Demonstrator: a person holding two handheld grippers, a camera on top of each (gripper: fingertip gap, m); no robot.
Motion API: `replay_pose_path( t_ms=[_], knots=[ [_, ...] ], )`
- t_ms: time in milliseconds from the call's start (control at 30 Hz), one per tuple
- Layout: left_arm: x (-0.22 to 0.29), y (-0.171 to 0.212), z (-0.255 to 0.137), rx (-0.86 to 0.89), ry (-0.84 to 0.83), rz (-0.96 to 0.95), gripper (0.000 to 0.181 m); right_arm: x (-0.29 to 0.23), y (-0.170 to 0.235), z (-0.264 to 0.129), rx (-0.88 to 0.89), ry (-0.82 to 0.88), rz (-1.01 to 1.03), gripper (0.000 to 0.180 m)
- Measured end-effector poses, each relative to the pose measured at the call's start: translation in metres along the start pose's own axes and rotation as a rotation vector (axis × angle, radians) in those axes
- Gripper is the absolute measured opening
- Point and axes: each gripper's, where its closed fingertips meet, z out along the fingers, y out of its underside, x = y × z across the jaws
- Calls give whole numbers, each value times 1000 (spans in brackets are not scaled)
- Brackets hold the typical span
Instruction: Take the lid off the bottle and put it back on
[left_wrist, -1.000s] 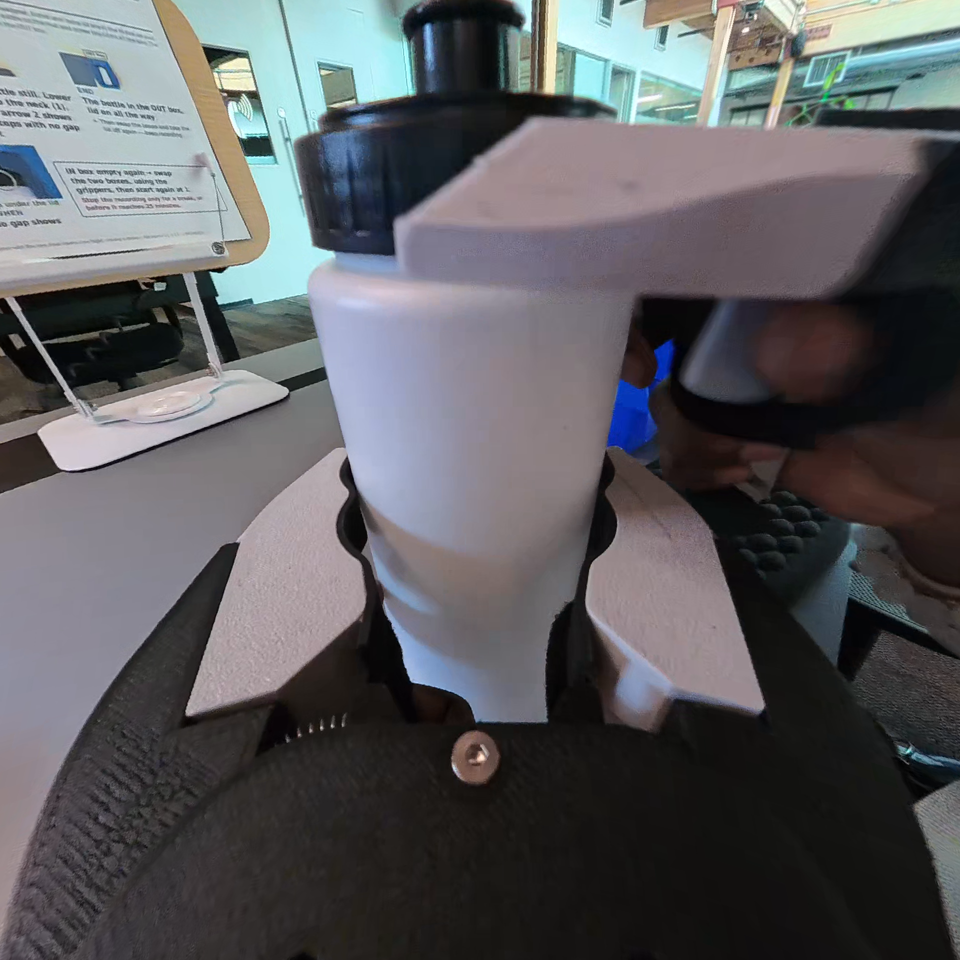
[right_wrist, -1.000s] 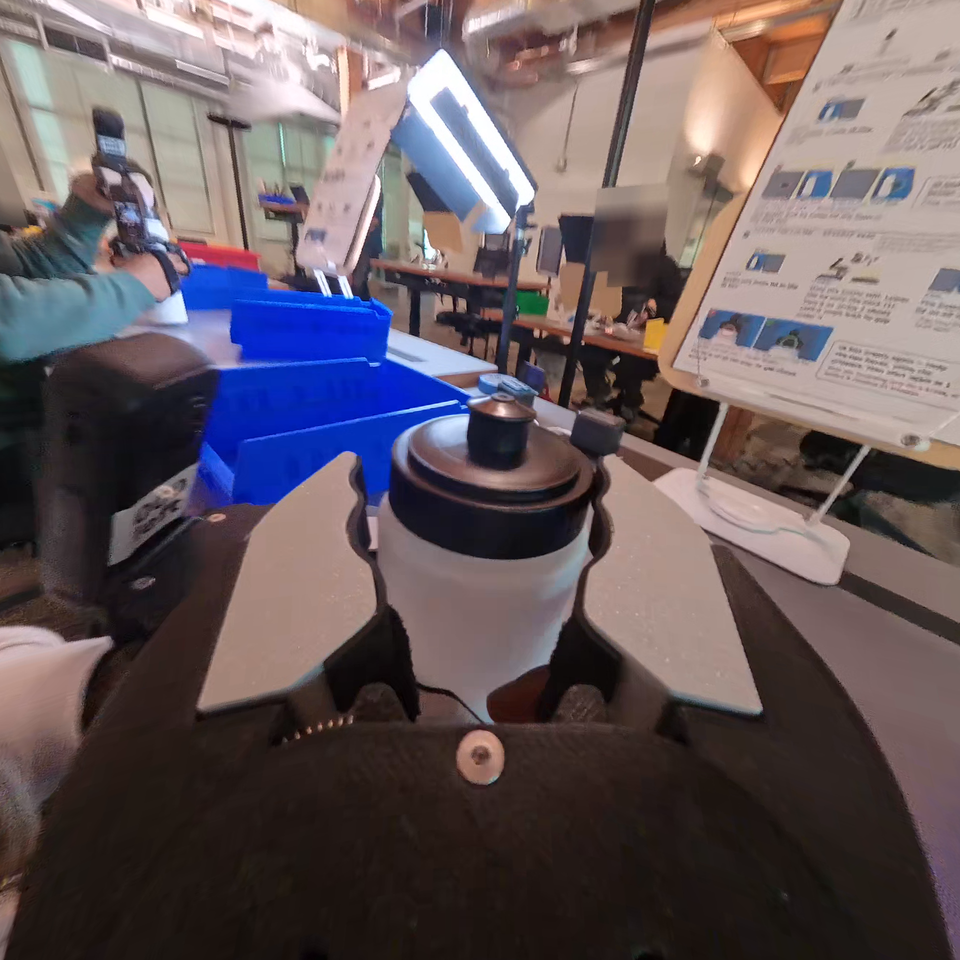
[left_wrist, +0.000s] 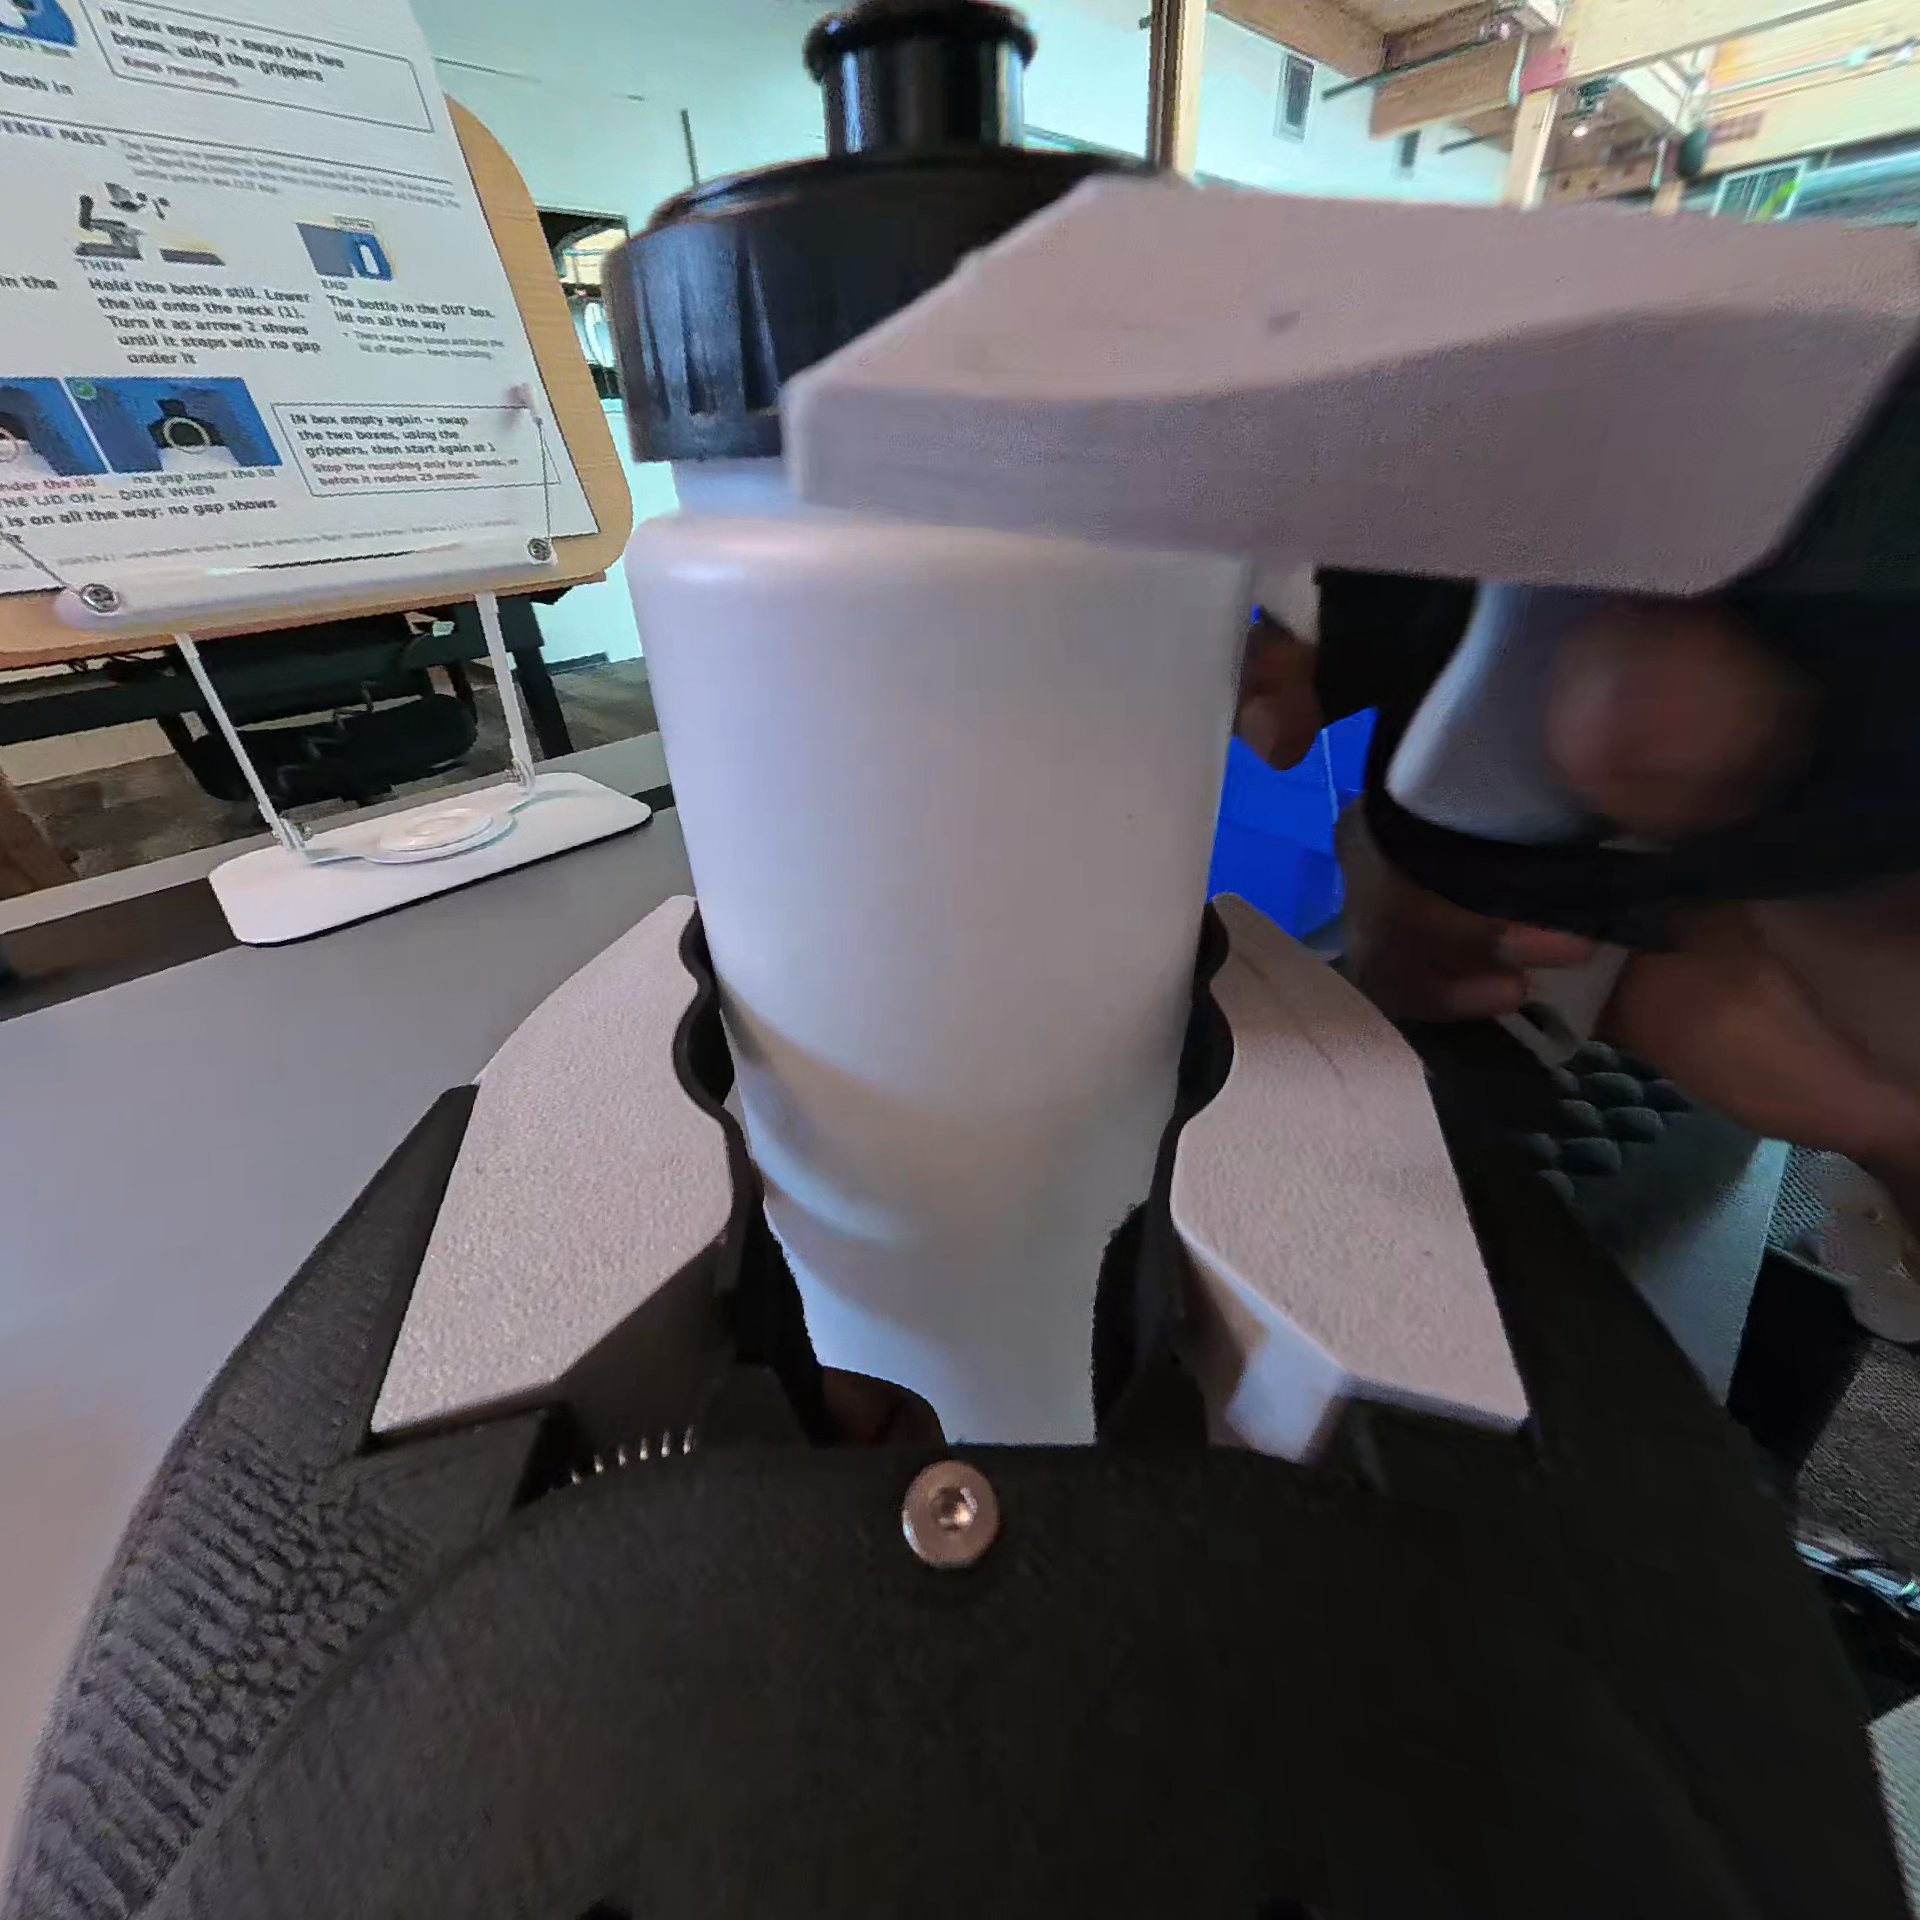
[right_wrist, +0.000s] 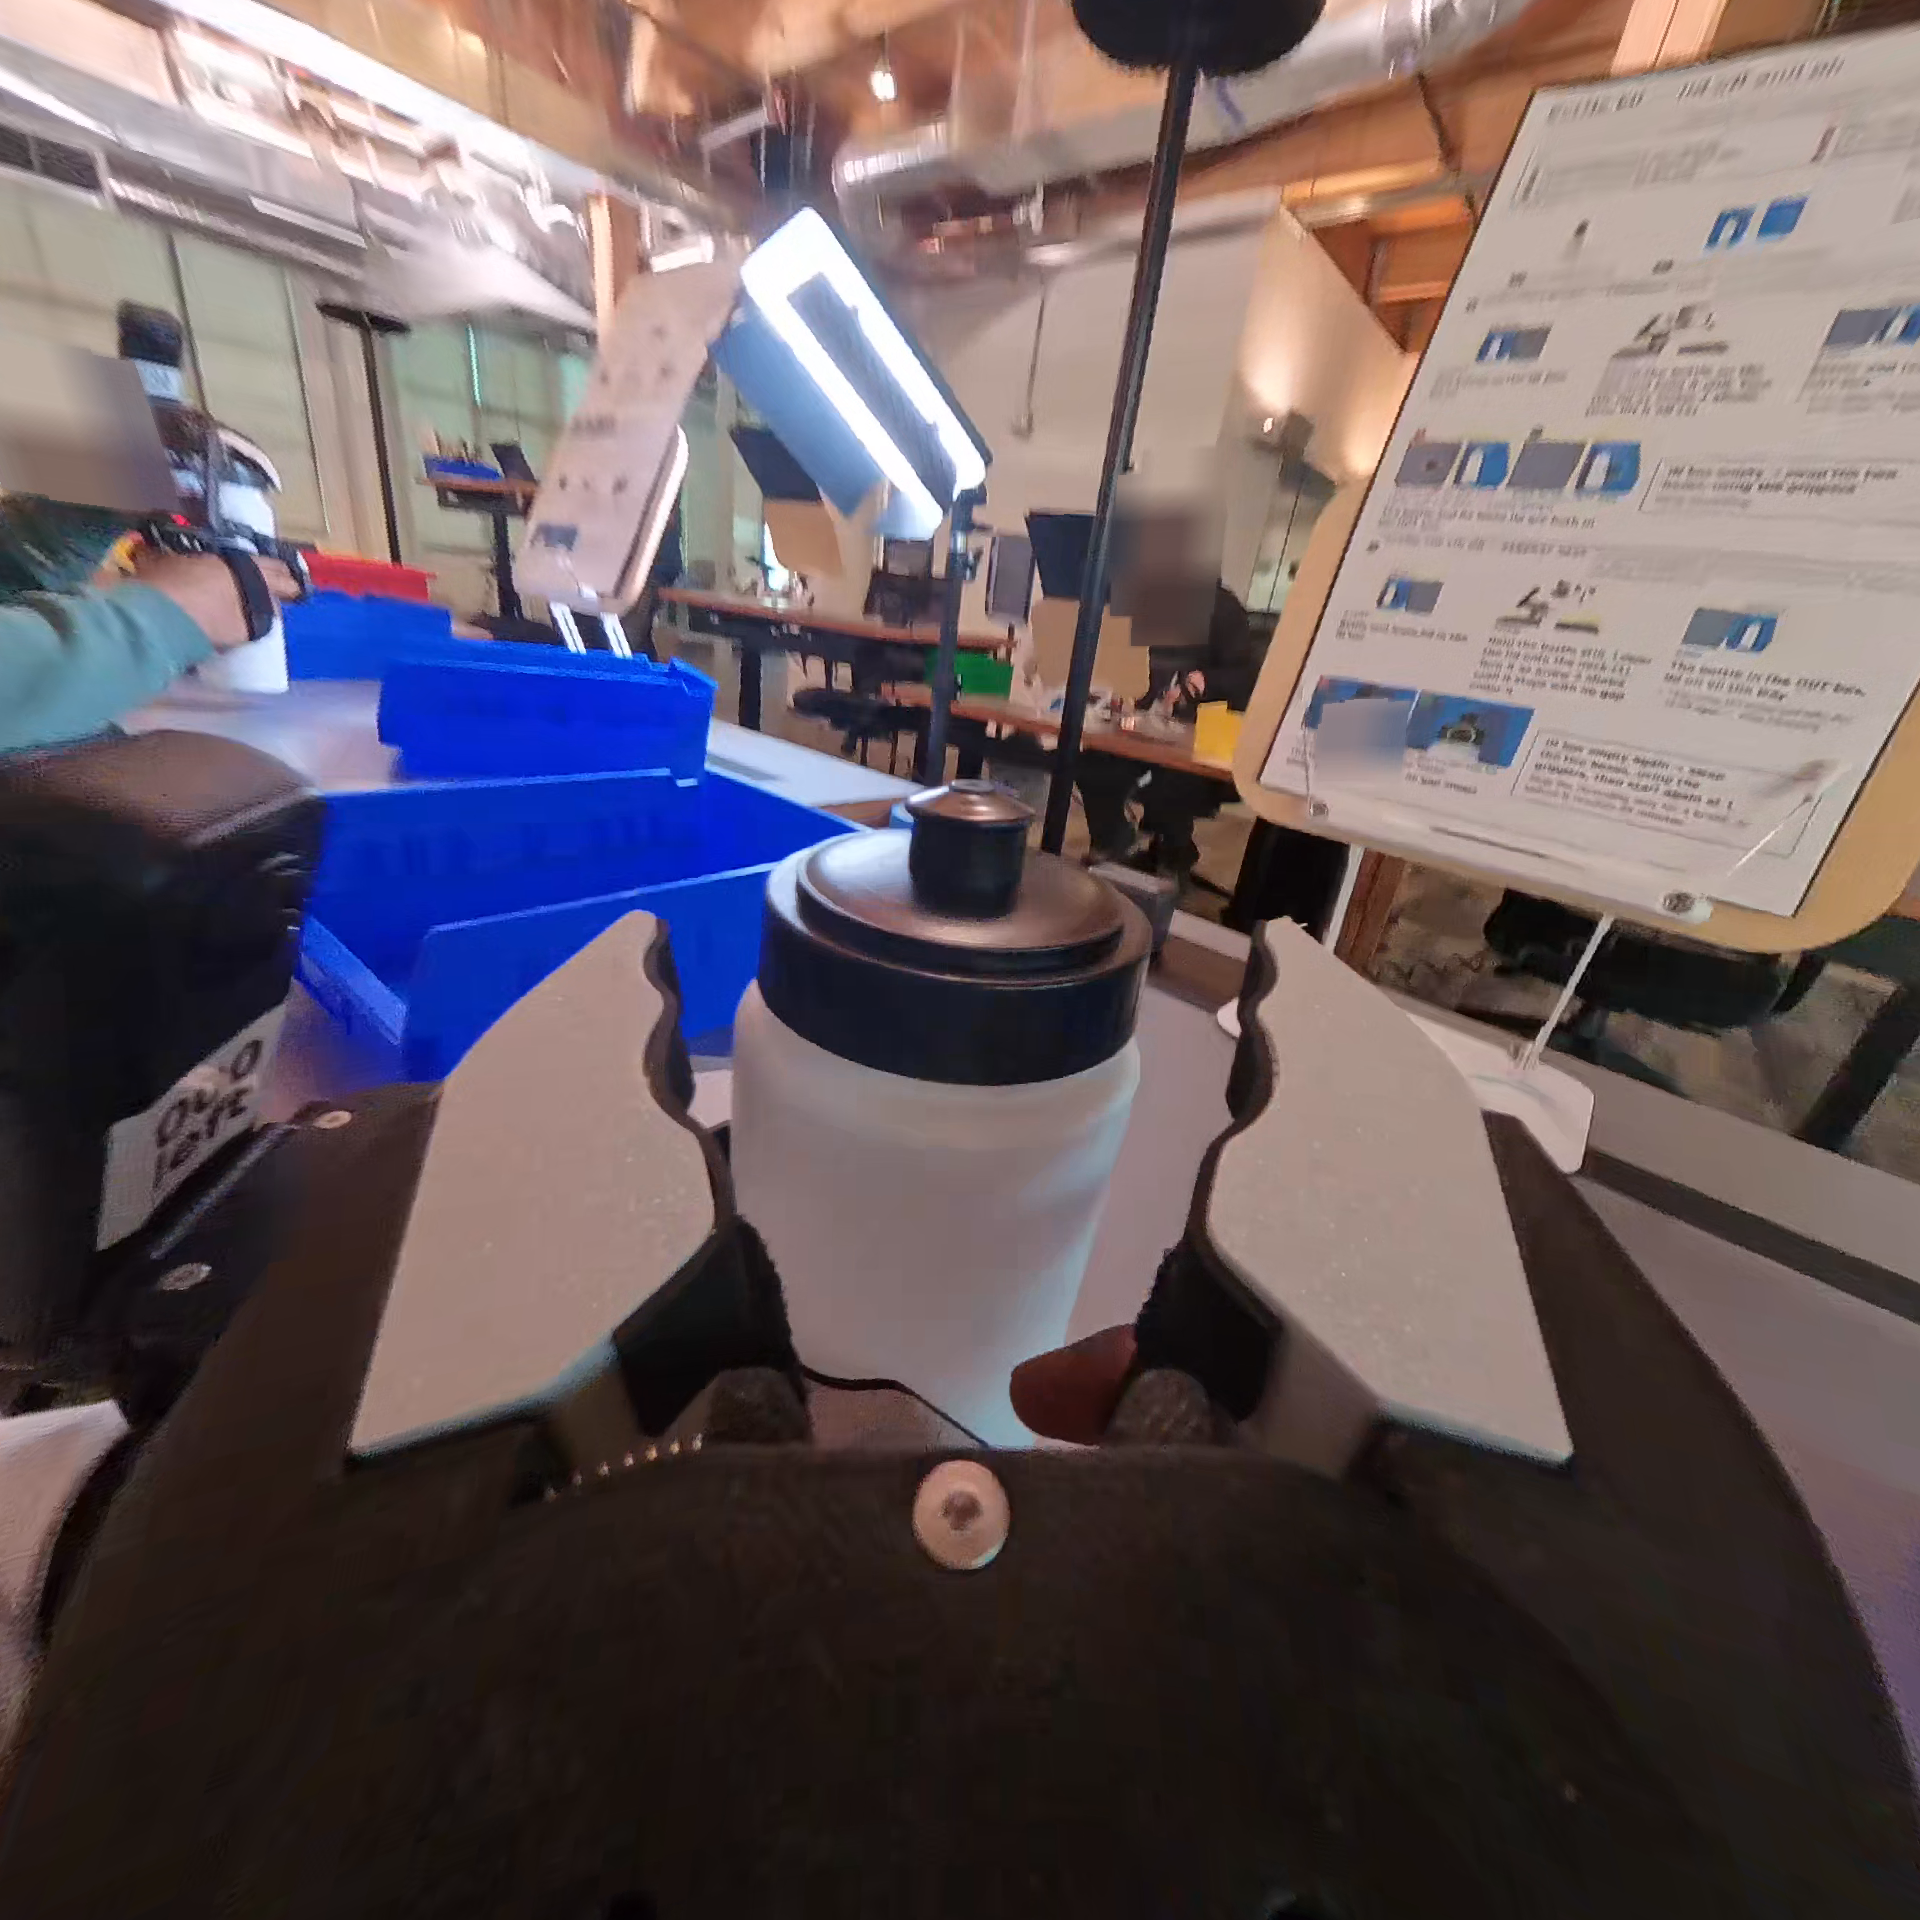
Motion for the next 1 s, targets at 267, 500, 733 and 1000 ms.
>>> replay_pose_path(
  t_ms=[267,500,733,1000],
  knots=[
    [13,2,-6,-66,346,-59,86,-10,6,6,-42,-262,89,76],
    [35,5,-37,-172,856,-3,86,-45,-2,-19,-12,-1076,226,76],
    [16,2,-20,-73,516,-87,86,-28,-7,-5,82,-833,263,109],
    [2,0,-12,22,44,22,85,-17,-8,2,52,-179,56,100]
  ],
)
